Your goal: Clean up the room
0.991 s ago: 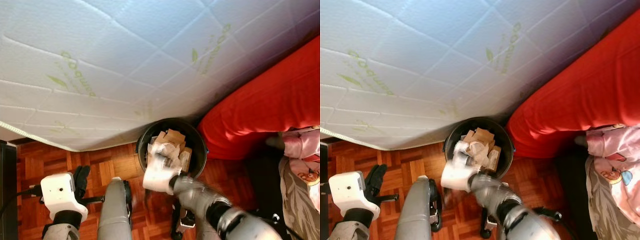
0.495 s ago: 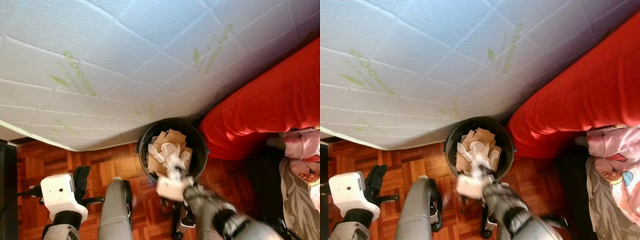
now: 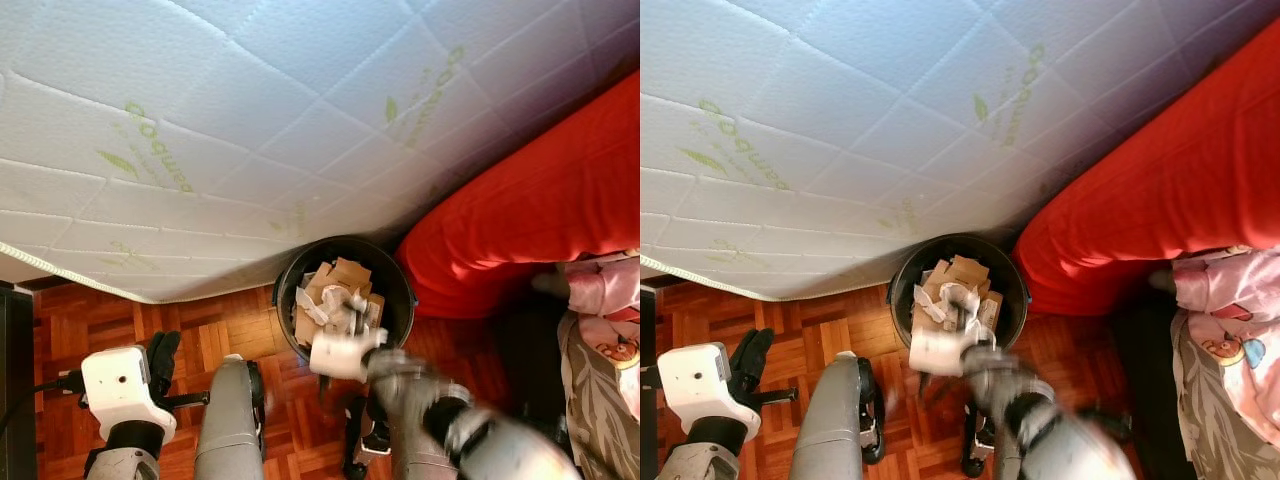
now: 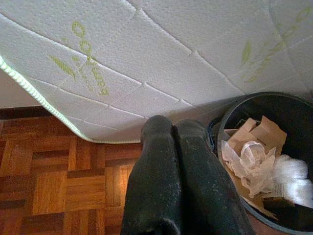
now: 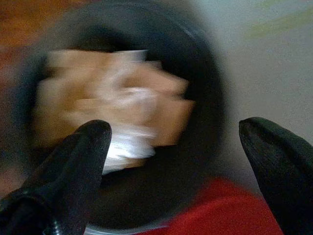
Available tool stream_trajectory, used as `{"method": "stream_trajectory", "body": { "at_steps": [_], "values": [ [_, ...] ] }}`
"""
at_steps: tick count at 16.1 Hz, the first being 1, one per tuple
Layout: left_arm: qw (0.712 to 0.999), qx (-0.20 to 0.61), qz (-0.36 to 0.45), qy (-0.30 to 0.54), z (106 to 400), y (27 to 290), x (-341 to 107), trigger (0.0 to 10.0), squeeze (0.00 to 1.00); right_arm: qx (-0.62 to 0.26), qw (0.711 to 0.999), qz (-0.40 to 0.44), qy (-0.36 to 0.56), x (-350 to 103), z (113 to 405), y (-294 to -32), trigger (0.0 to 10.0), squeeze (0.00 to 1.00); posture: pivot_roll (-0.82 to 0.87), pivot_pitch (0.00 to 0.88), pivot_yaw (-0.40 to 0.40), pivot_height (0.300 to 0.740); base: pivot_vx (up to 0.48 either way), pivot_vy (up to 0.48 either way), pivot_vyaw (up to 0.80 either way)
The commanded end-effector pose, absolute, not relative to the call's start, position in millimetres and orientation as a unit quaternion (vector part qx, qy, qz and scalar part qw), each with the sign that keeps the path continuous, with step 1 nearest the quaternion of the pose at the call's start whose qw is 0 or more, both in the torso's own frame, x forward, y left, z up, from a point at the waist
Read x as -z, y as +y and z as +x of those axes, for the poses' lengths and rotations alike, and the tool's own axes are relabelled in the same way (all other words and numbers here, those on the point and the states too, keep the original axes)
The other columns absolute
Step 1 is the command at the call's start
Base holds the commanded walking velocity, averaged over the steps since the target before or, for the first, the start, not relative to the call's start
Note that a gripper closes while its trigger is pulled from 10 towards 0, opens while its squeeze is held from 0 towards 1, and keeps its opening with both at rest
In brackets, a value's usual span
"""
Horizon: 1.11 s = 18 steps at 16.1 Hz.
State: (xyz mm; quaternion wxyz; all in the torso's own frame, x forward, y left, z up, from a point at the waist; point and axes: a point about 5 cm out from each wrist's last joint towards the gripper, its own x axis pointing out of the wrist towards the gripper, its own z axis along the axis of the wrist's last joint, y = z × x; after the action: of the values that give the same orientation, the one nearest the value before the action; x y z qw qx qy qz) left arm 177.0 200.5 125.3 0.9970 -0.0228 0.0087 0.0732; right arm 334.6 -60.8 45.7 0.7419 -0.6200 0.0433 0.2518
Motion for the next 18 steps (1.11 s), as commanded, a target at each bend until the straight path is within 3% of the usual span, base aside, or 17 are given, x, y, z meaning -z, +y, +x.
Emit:
{"method": "stream_trajectory", "body": {
  "at_steps": [1,2,3,4,5,6,7,9,10,12,14,15,18],
  "values": [
    [0.996,-0.079,-0.024,0.026,171.6,200.6,-118.9,10.0,0.0,-0.286,0.722,-0.627,0.055,-26.3,318.0,-57.6,10.0,0.0,0.34,0.535,-0.119,0.641,0.0,0.0,0.0],
    [0.996,-0.078,-0.024,0.025,171.7,199.8,-119.3,10.0,0.0,-0.247,0.723,-0.645,-0.005,-38.4,325.5,-57.0,10.0,0.0,0.35,0.529,-0.117,0.641,0.0,0.0,0.0],
    [0.996,-0.082,-0.024,0.023,172.4,202.1,-120.6,10.0,0.0,-0.268,0.76,-0.588,0.074,-31.4,323.0,-59.4,10.0,0.0,0.34,0.54,-0.121,0.641,0.0,0.0,0.0],
    [0.996,-0.082,-0.023,0.023,172.7,202.9,-120.4,10.0,0.0,-0.296,0.775,-0.545,0.121,-22.5,316.0,-58.8,10.0,0.0,0.34,0.539,-0.13,0.641,0.0,0.0,0.0],
    [0.996,-0.08,-0.023,0.024,172.7,201.5,-119.3,10.0,0.0,-0.297,0.809,-0.486,0.144,-18.8,311.9,-57.4,10.0,0.0,0.35,0.526,-0.113,0.641,0.0,0.0,0.0],
    [0.996,-0.081,-0.023,0.024,172.8,201.4,-119.0,10.0,0.0,-0.296,0.822,-0.461,0.155,-17.8,310.9,-57.0,10.0,0.0,0.35,0.526,-0.113,0.641,0.0,0.0,0.0],
    [0.996,-0.085,-0.023,0.027,173.5,204.2,-115.7,10.0,0.0,-0.255,0.898,-0.271,0.234,-12.9,308.0,-60.7,10.0,0.0,0.33,0.508,-0.128,0.641,0.0,0.0,0.0],
    [0.995,-0.088,-0.023,0.032,178.3,207.6,-108.6,10.0,0.0,-0.184,0.94,-0.09,0.271,-10.2,308.5,-74.2,10.0,0.0,0.33,0.469,-0.119,0.641,0.0,0.0,0.0],
    [0.995,-0.09,-0.022,0.035,181.9,210.5,-105.3,10.0,0.0,-0.127,0.955,-0.02,0.269,-11.0,312.3,-93.1,10.0,0.0,0.32,0.46,-0.116,0.641,0.0,0.0,0.0],
    [0.995,-0.093,-0.018,0.039,186.7,217.1,-99.2,10.0,0.0,-0.067,0.966,0.041,0.246,-13.7,316.2,-122.3,10.0,0.0,0.32,0.422,-0.108,0.641,0.0,0.0,0.0],
    [0.994,-0.099,-0.014,0.043,188.3,222.6,-93.6,10.0,0.0,-0.029,0.97,0.066,0.234,-13.9,315.9,-143.4,10.0,0.0,0.32,0.391,-0.108,0.641,0.0,0.0,0.0],
    [0.993,-0.107,-0.014,0.049,190.3,228.1,-86.4,10.0,0.0,-0.02,0.971,0.065,0.23,-11.4,312.2,-156.6,10.0,0.0,0.32,0.336,-0.111,0.641,0.0,0.0,0.0],
    [0.99,-0.121,-0.032,0.063,195.4,238.4,-70.5,10.0,0.0,-0.023,0.97,0.062,0.233,-3.0,302.1,-164.0,10.0,0.0,0.31,0.237,-0.106,0.641,0.0,0.0,0.0]
  ]
}}
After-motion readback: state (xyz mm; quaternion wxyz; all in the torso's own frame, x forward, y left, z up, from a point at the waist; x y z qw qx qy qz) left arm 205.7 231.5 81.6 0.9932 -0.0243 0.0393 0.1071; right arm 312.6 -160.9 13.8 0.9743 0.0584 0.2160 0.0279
